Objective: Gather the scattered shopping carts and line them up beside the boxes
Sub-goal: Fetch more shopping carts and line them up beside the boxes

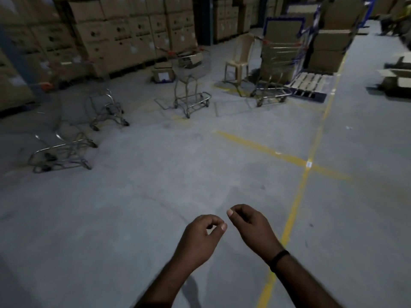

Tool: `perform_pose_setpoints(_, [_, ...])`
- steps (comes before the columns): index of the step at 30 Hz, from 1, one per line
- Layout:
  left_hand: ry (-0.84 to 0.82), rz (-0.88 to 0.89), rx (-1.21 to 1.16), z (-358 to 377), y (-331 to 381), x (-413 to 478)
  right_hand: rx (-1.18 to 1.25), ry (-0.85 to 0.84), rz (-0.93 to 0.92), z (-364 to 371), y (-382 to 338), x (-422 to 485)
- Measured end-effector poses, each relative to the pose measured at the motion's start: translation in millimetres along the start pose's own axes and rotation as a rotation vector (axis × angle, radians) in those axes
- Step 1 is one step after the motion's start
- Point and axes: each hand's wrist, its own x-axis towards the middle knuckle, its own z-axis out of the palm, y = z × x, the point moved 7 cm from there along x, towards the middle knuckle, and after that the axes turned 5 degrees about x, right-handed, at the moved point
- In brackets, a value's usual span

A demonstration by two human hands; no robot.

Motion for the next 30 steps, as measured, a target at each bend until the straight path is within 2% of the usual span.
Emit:
perform_pose_setpoints(6, [0.109,-0.022,-0.004,-22.5,8.9,97.3,0.000,-0.106,-0.056,7.6,-24.9,99.5])
perform_pose_setpoints(13, [0.107,-0.028,0.003,-31.9,1.0,218.1,-0.008,-0.082,-0.039,-0.3,-24.5,225.4])
perform_pose_setpoints(23, [0.058,-0.016,-0.059,-57.2,-10.2,455.7,-0.118,-0.047,0.012,-4.2,-31.8,449.3])
perform_pose_setpoints(30, [0.023,-0.011,-0.053,-80.6,-11.2,589.8,-0.054,-0.033,0.042,4.0,-42.0,585.1])
